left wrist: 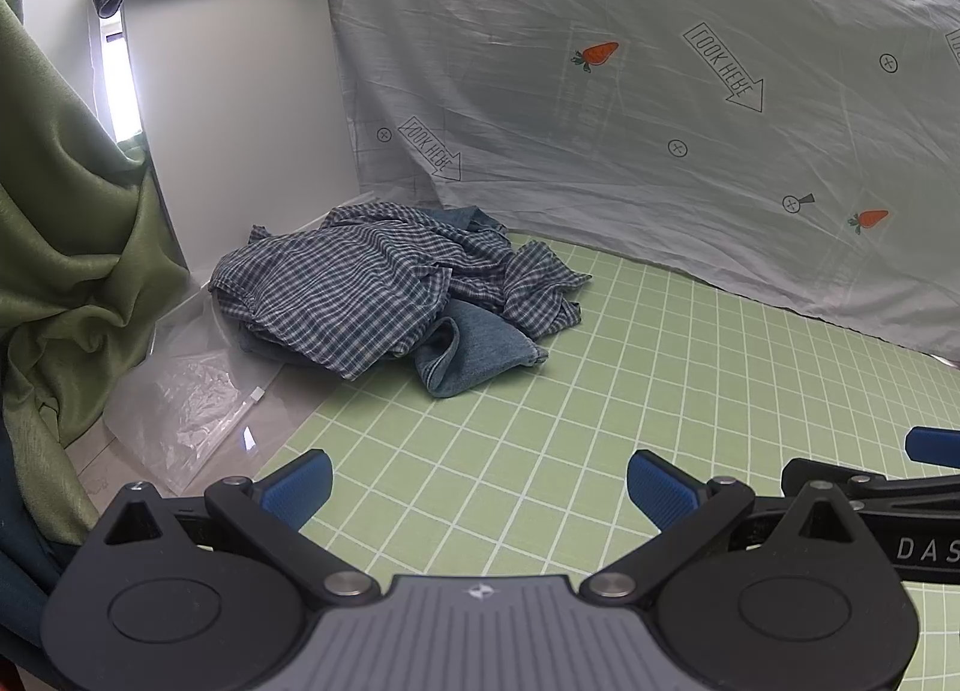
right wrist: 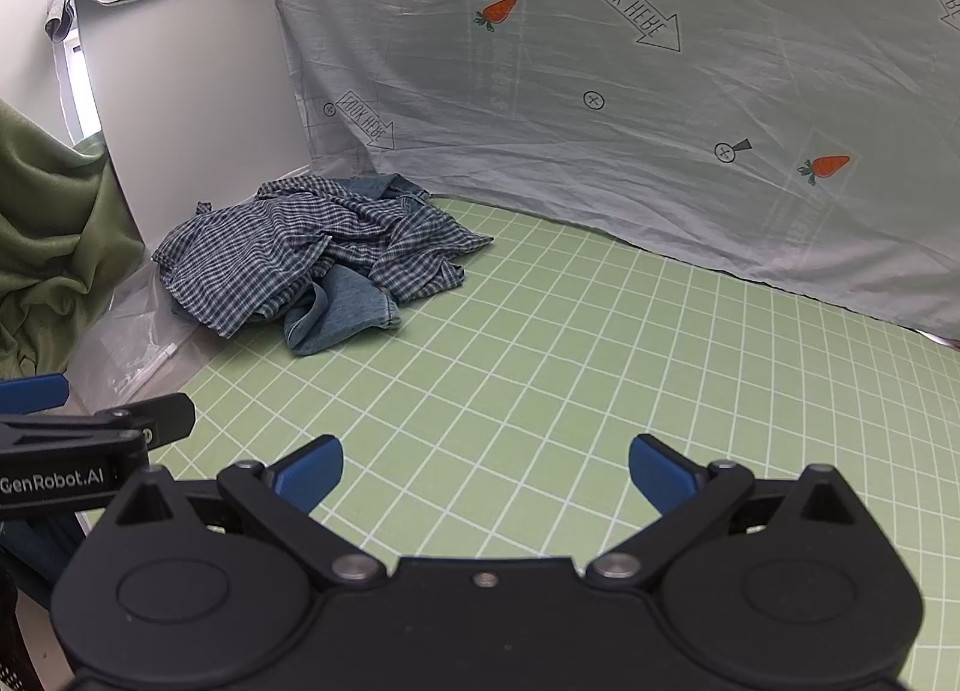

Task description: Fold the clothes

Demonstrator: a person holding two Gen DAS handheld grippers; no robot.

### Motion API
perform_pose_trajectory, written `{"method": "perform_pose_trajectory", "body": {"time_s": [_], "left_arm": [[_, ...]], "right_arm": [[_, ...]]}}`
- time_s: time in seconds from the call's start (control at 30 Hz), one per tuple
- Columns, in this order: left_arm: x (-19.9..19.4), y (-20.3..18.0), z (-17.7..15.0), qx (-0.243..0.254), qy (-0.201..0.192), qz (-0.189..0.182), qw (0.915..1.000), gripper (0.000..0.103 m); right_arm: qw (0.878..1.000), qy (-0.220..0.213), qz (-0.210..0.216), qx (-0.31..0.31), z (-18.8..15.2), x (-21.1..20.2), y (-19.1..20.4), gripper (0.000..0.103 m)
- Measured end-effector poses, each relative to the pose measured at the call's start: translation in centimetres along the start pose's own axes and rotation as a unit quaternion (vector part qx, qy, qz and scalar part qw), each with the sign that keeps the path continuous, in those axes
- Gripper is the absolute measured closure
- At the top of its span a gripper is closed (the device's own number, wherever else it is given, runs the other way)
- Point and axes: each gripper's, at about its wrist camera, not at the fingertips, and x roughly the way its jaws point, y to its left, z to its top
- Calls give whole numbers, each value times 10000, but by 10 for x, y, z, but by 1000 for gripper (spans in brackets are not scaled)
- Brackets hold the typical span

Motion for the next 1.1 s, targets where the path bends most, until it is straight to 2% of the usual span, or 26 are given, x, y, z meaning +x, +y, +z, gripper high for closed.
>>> {"method": "perform_pose_trajectory", "body": {"time_s": [0.67,1.1], "left_arm": [[9,2,1,36,70,-47,10000,0],[47,5,21,-34,217,-73,9997,0]], "right_arm": [[10000,11,23,-76,0,3,4,0],[9999,71,-66,-121,17,35,8,0]]}}
